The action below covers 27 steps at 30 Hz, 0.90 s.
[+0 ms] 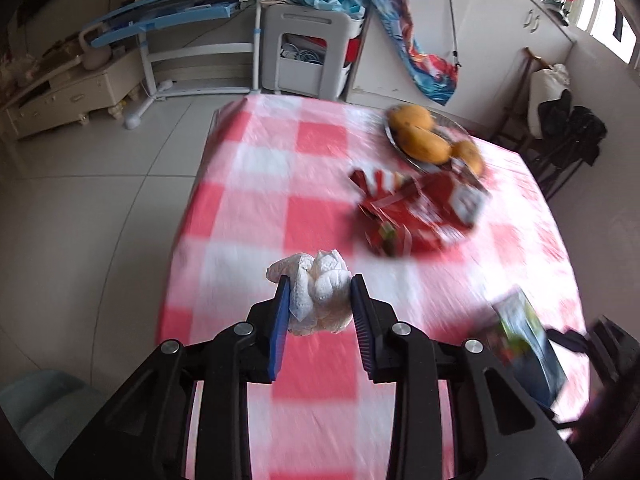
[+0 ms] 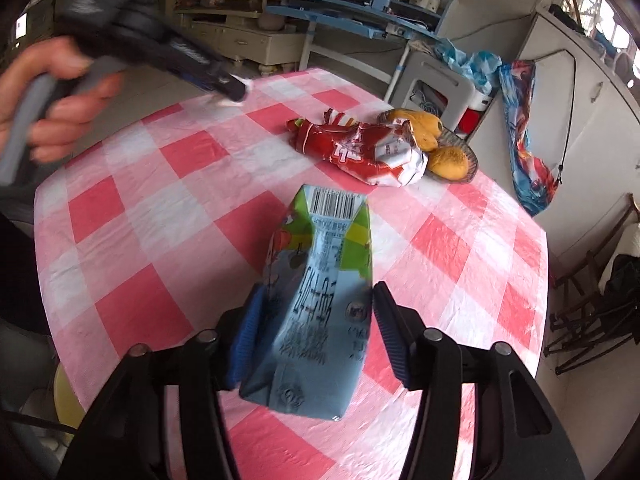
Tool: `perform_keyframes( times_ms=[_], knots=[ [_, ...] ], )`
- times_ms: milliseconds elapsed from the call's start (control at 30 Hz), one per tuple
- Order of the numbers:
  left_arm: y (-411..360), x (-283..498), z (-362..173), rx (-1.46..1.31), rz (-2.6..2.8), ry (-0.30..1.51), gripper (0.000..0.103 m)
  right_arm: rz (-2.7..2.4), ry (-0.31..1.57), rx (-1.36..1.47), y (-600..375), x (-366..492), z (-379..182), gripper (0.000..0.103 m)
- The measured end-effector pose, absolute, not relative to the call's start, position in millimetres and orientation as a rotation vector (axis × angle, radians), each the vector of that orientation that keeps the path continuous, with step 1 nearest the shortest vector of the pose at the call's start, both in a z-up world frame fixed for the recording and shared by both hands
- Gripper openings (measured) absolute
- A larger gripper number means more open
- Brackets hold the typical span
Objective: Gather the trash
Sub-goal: 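Carry the tissue and juice carton from the table over the yellow bucket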
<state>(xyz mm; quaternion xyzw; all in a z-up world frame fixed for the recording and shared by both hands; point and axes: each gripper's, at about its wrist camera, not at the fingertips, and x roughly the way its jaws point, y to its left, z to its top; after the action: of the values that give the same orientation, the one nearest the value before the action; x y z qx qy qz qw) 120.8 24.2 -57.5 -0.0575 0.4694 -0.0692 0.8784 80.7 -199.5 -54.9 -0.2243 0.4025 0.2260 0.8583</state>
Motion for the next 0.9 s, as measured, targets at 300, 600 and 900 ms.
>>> perform_keyframes(
  times_ms=[300,600,900],
  knots=[
    [26.6,26.1,-60.8,-0.241,-0.175,0.991,0.029,0.478,0.825,-0.369,-206.7,44.2,-45.0,0.047],
    [29.8,-19.1,-70.2,-0.271,-0.158,0.989,0.029,0.474,0.823,-0.253,-219.0,27.1,-41.7,0.047],
    [19.8,-14.5,-64.6,-0.205,-0.131,0.959,0.029,0.479,0.823,-0.279,-210.0,29.4,-47.3,0.047]
  ],
)
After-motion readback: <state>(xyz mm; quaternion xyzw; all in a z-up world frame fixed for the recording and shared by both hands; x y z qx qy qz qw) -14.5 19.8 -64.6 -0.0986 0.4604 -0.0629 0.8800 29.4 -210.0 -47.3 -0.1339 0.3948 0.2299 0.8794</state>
